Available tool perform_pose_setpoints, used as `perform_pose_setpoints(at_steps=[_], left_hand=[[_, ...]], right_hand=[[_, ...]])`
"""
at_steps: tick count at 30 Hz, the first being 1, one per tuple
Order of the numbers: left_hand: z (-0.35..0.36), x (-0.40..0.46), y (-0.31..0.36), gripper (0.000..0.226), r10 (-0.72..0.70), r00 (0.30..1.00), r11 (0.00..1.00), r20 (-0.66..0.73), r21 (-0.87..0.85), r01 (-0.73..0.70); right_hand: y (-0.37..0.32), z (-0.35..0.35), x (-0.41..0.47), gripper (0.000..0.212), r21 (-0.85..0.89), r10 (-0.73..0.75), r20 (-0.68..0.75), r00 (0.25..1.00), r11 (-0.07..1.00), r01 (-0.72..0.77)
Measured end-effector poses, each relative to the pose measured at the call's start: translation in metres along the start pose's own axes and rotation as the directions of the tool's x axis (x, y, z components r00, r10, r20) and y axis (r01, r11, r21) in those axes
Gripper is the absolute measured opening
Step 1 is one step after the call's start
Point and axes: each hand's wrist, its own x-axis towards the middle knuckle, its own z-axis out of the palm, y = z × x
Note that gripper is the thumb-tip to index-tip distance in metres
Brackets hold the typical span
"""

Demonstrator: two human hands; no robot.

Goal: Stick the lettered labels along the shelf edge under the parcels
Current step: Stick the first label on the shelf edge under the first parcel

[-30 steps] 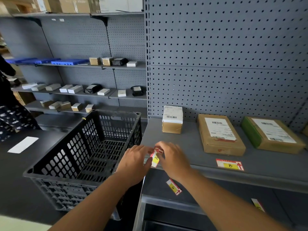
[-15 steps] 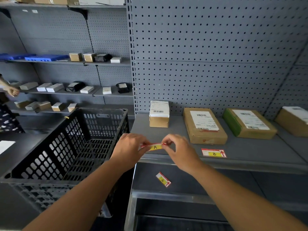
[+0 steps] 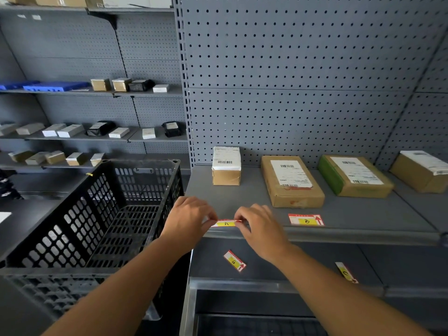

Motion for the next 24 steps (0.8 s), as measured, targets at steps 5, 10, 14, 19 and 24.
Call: perform_pose_setpoints(at_steps=[5, 10, 14, 19, 24], left_hand=[[0.005, -0.003, -0.002, 0.007, -0.016, 1.0, 1.0, -0.003, 0.012, 0.016], [0.009, -0.004, -0.001, 0.01, -0.028, 1.0, 0.999, 0.005, 0.037, 0.028], [0.011, -0.006, 0.003, 0.011, -0.012, 1.0, 0.997, 0.003, 0.077, 0.012], [0.012, -0.009, 0.0, 0.008, -0.008, 0.999, 0.995, -0.038, 0.103, 0.012], [0.013, -0.012, -0.003, 0.008, 0.02, 0.999, 0.995, -0.041, 0.101, -0.015]], right_hand=[[-0.002, 0.006, 0.0, 0.006, -0.036, -0.032, -0.031, 0.999, 0.999, 0.031], [-0.001, 0.006, -0.001, 0.009, -0.111, -0.107, -0.034, 0.994, 0.988, 0.103], [0.001, 0.01, -0.003, 0.013, -0.189, -0.113, -0.005, 0.994, 0.976, 0.11], [0.003, 0.014, -0.008, 0.02, -0.256, -0.167, -0.034, 0.985, 0.954, 0.153], [0.002, 0.015, -0.011, 0.028, -0.301, -0.207, -0.047, 0.977, 0.936, 0.184]])
